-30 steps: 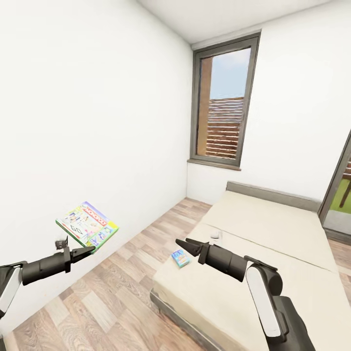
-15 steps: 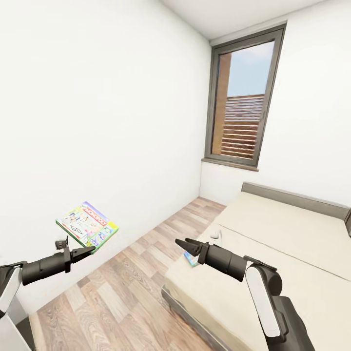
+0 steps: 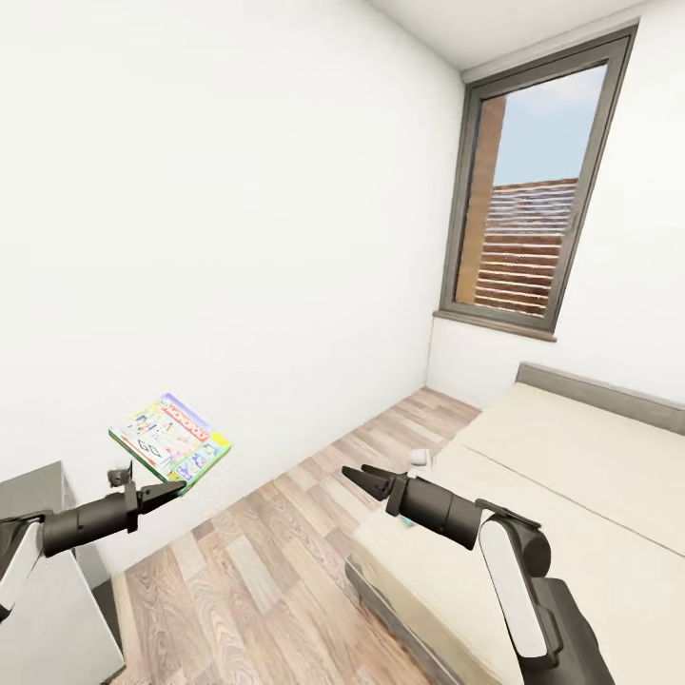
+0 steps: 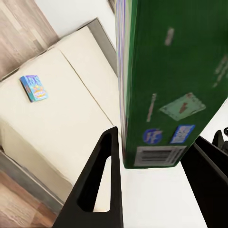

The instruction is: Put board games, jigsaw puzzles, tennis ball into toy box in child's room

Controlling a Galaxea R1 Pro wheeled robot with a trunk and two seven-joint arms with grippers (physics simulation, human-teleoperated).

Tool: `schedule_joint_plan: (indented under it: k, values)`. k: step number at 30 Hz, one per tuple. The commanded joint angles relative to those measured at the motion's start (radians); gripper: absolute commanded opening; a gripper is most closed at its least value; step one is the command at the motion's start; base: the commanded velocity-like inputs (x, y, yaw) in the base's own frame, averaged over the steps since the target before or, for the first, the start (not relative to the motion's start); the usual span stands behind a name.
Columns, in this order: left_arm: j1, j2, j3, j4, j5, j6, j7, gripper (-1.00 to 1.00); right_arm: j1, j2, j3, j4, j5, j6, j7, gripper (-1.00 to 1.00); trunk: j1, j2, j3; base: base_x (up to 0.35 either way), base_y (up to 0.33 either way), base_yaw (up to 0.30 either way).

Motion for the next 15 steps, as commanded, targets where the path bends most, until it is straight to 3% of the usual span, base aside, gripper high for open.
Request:
schedule_joint_plan:
  k: [1,15]
  values:
    - [-0.001,-0.001,0.001,0.000,0.005,0.007,-0.002,-1.00,0.000,0.000,-0.001,0.000,-0.002,0.005,0.001,1.00,0.000,-0.001,0.000,0.000,0.000,0.282]
    - [-0.001,-0.001,0.001,0.000,0.005,0.006,0.000,-1.00,0.000,0.000,-0.002,0.001,-0.002,0.005,0.000,1.00,0.000,-0.001,0.000,0.000,0.000,0.283]
